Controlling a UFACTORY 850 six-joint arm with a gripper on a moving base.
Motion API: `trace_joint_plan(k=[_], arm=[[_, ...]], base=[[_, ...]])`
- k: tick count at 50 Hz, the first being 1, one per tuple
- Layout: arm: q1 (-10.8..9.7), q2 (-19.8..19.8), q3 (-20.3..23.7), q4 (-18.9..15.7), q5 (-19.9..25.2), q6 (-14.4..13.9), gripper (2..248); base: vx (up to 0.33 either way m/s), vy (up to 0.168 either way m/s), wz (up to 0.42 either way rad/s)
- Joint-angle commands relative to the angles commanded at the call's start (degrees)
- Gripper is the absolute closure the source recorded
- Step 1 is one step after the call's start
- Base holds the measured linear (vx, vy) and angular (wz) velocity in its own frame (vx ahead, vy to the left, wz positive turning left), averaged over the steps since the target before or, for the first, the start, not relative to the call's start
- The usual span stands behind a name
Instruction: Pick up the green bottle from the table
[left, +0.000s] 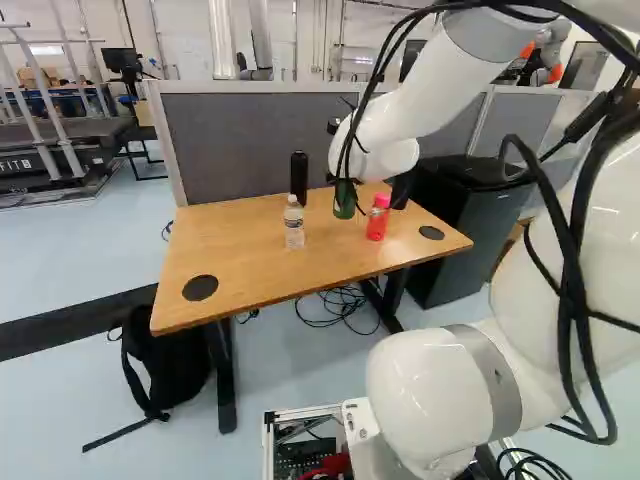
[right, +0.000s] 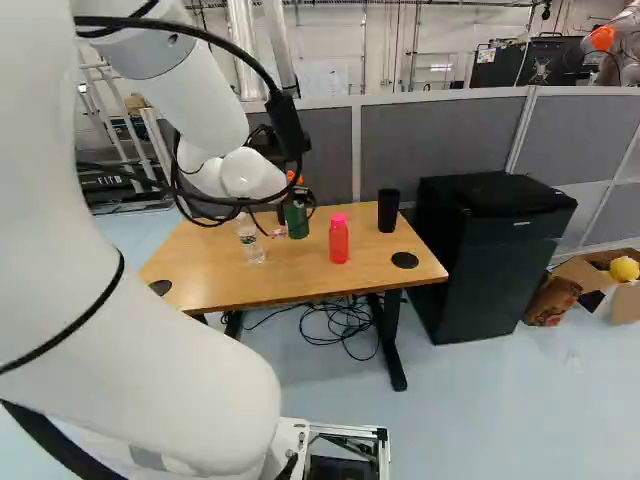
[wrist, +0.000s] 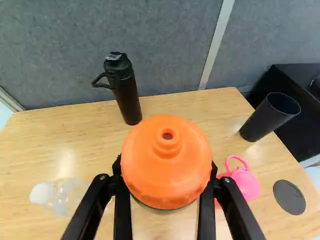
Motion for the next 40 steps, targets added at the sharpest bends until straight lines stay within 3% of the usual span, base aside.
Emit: trace_joint_plan(k=[40], arm=[[-0.61,4.06,15.09,0.0,17.91,0.0,133]], base=[[0.0,0.0,0.0]])
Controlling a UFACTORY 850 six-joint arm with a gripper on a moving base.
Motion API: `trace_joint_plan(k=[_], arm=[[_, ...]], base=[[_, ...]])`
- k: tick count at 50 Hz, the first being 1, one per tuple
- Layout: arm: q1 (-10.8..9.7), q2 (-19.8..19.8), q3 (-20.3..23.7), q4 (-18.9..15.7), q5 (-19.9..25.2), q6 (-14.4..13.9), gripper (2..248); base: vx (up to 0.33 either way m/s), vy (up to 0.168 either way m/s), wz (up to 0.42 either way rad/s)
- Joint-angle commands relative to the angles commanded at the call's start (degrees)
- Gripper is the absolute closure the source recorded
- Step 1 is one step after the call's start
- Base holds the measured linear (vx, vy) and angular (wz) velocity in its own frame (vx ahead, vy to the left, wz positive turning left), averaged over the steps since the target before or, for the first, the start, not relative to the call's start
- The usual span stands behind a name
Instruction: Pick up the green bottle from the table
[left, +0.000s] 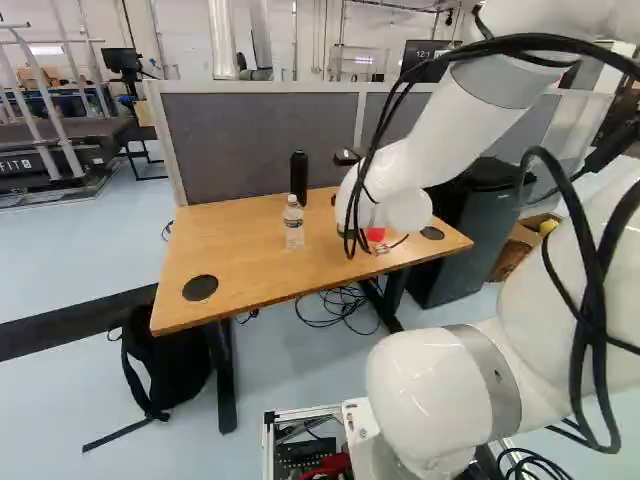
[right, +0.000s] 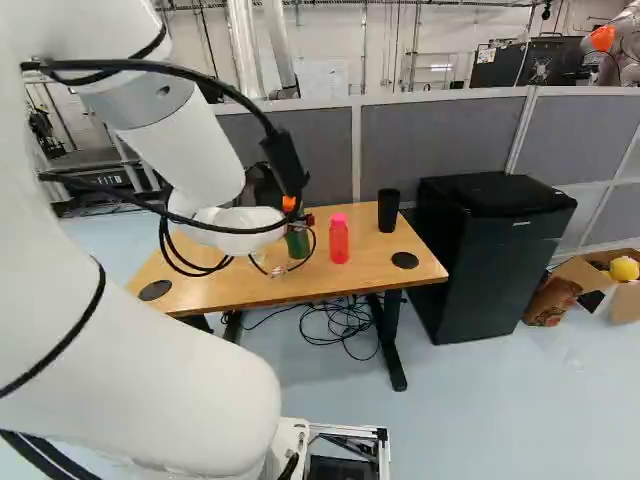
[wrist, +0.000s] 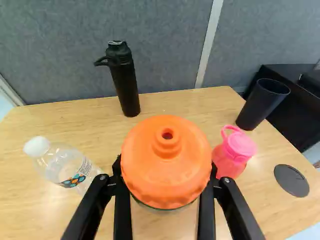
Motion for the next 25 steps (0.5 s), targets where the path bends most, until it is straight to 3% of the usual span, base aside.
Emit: trace_joint_plan(k=[25], arm=[[-0.28,1.87,6.97,0.0,8.27,0.0,133]], base=[[0.0,0.0,0.0]])
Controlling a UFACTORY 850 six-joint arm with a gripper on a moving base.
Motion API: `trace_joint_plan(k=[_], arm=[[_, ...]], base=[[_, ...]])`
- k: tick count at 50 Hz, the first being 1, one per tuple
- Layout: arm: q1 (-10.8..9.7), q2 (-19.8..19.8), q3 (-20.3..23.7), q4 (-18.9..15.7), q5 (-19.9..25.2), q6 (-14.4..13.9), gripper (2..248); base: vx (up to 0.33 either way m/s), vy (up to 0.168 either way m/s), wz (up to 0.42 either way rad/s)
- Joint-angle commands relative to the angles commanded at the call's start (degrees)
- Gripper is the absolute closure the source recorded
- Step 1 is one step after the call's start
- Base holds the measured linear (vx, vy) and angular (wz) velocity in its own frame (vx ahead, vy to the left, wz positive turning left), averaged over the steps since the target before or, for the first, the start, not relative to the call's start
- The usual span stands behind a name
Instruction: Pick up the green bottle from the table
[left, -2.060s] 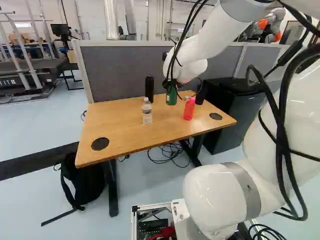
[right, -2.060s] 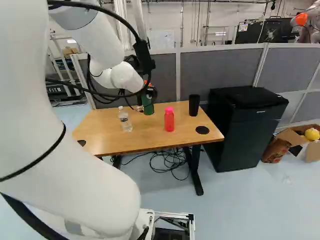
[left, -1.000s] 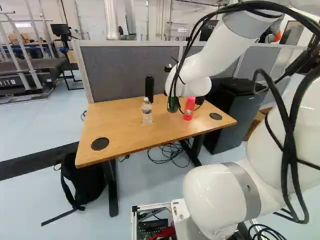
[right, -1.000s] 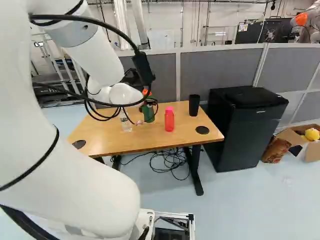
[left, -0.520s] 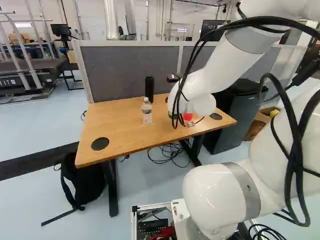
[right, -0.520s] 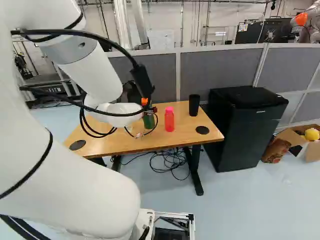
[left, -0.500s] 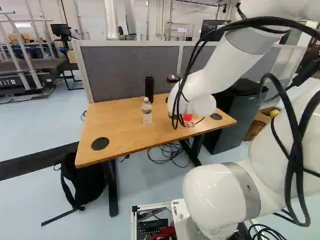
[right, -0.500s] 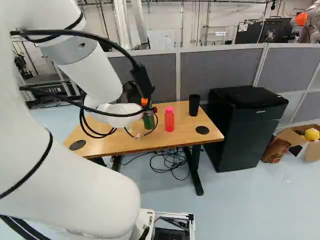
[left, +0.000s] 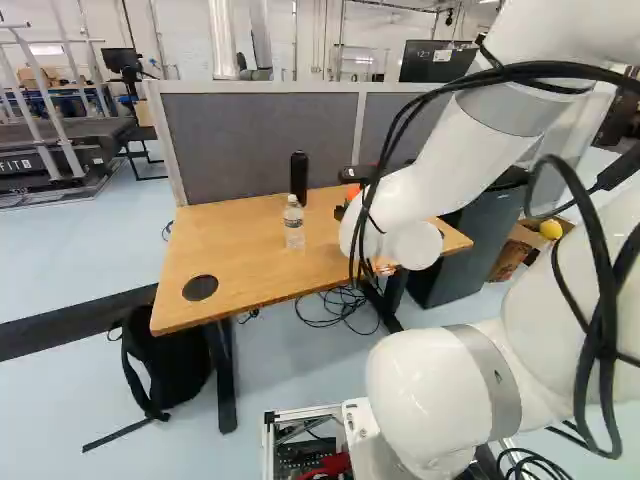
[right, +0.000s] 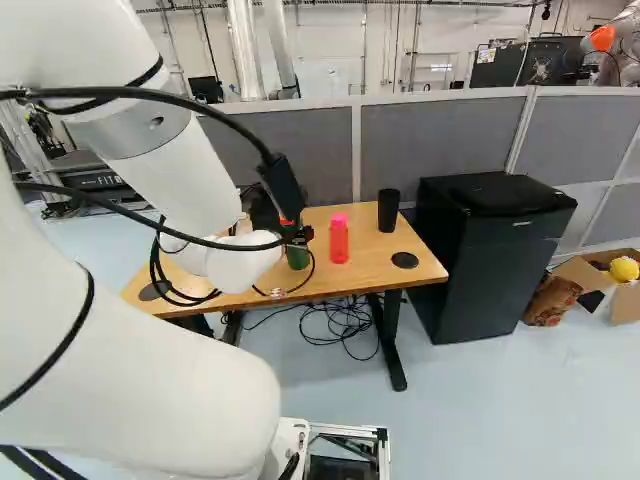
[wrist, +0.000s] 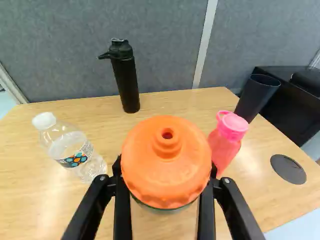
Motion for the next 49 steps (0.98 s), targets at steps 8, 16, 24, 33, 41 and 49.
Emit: trace_joint_plan(k=[8,16,24,33,41,49], arm=[[-0.06,0.41,1.52,0.0,1.8,0.0,133],[-0.11,0.73,2.72,0.0,3.22,0.0,133],[-0.14,0.95,3.55,0.0,4.22,0.0,133],[-0.16,1.09,4.05,0.0,4.8,0.0,133],[-0.17,1.11,4.14,0.0,4.92,0.0,133],[-0.17,1.11,4.14,0.0,4.92,0.0,133]], base=[[0.0,0.0,0.0],[0.0,0.0,0.0],[0.0,0.0,0.0],[0.0,0.0,0.0],[0.0,0.0,0.0],[0.0,0.0,0.0]])
